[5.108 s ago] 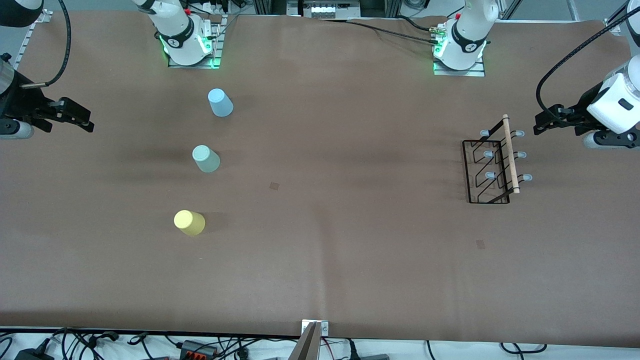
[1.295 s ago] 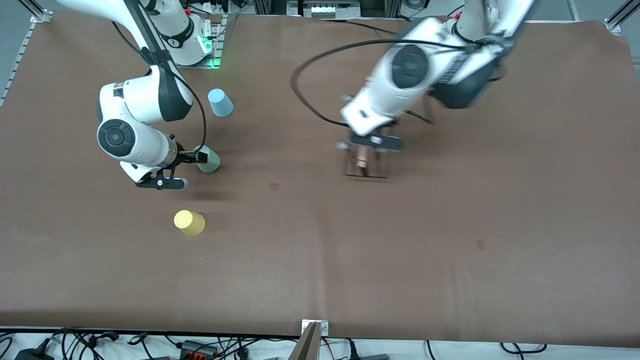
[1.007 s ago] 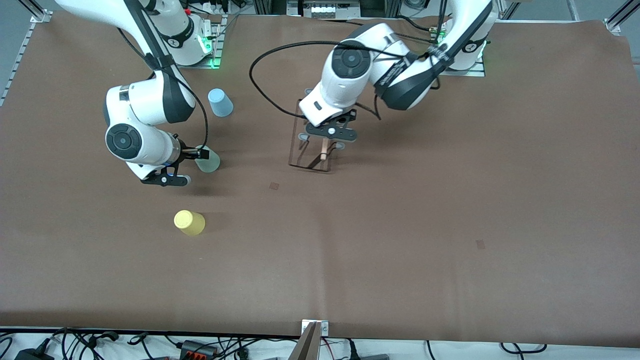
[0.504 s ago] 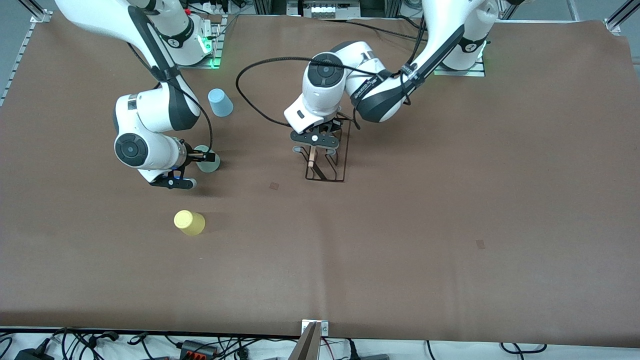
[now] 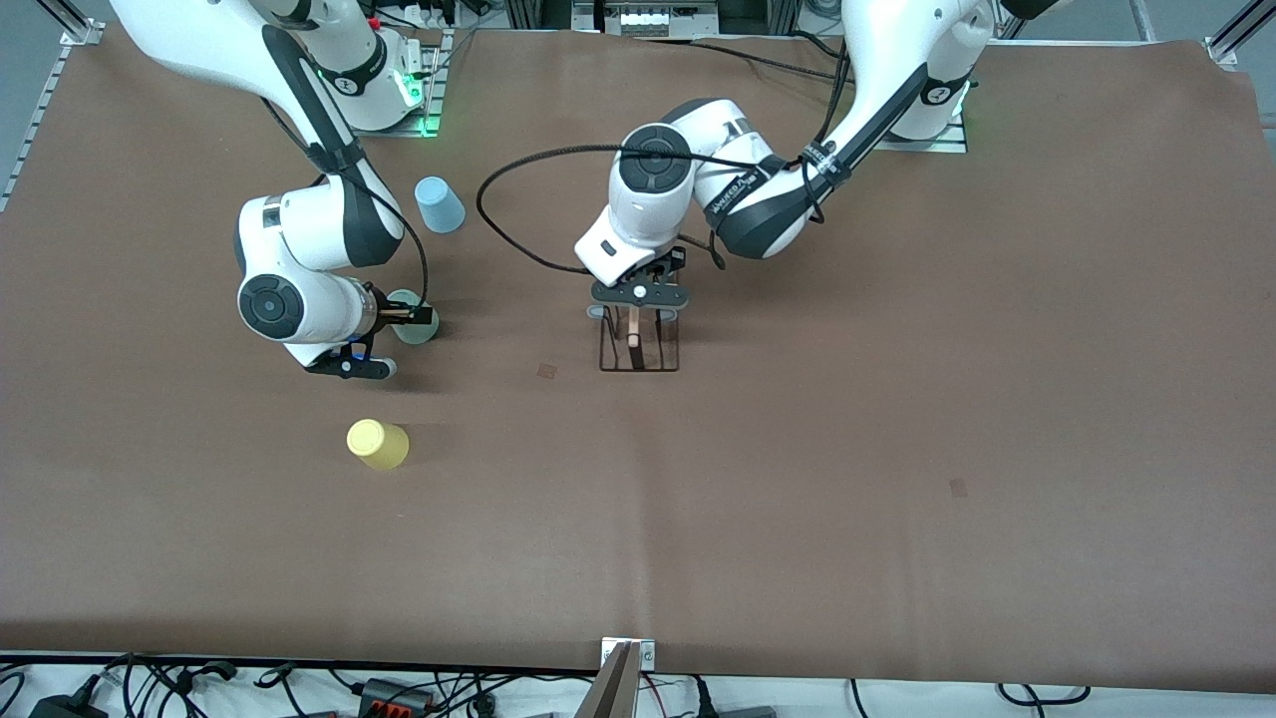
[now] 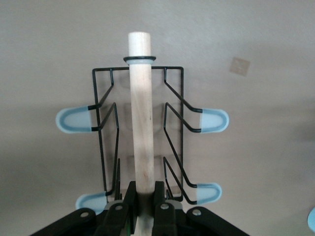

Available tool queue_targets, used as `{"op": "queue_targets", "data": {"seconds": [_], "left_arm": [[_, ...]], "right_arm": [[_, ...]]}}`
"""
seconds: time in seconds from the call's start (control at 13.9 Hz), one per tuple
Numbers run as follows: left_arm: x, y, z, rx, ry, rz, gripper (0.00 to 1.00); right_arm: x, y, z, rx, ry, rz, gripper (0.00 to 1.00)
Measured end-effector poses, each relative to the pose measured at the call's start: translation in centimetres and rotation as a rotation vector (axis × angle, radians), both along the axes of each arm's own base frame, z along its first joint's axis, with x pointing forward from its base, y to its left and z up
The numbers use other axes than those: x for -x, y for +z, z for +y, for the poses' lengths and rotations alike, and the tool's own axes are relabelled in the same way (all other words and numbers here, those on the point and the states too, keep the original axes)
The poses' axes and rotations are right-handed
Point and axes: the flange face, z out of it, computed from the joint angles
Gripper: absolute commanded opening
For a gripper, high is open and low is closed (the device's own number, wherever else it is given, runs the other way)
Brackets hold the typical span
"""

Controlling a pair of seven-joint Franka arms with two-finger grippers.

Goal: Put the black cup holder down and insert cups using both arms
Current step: 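Lower the rack onto the table and open the left gripper, then raise the left gripper off the rack while the right gripper grasps the teal cup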

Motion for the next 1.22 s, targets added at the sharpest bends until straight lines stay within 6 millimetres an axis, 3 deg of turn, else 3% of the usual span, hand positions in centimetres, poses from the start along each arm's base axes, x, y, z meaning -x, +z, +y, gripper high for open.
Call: {"op": "queue_targets", "data": {"seconds": [0.14, 0.22, 0.36, 0.5, 0.72, 0.79, 1.01, 1.22], "left_arm": [[-0.2, 0.0, 0.1, -0.004, 0.028, 0.003, 0.07], [-0.1, 0.0, 0.1, -0.006, 0.039, 0.004, 0.25], [0.0, 0.0, 0.0, -0.007, 0.048, 0.005, 1.00], [-0.4, 0.6, 0.0, 0.002, 0.053, -0.003, 1.00], [-2.2, 4.3, 0.9, -0.002, 0.071, -0.019, 1.00], [-3.1, 5.9, 1.9, -0.018, 0.081, -0.018, 1.00], [-6.3, 8.8, 7.0, -0.066, 0.057, -0.002, 1.00], [-9.4, 10.5, 12.7, -0.079, 0.028, 0.003, 1.00]], "right_arm": [[0.1, -0.4, 0.0, 0.002, 0.000, 0.008, 1.00], [0.2, -0.7, 0.0, 0.003, 0.000, 0.014, 1.00], [0.4, -1.3, 0.1, 0.006, 0.003, 0.027, 0.94], [0.7, -1.7, 0.5, 0.008, 0.012, 0.041, 0.68], [0.8, -1.8, 0.8, 0.010, 0.017, 0.047, 0.30], [0.7, -1.5, 0.8, 0.008, 0.016, 0.045, 0.25], [-0.1, 0.4, 1.2, 0.006, 0.023, 0.051, 0.23], [-2.5, 7.1, 4.2, -0.014, 0.072, 0.061, 0.23]]}}
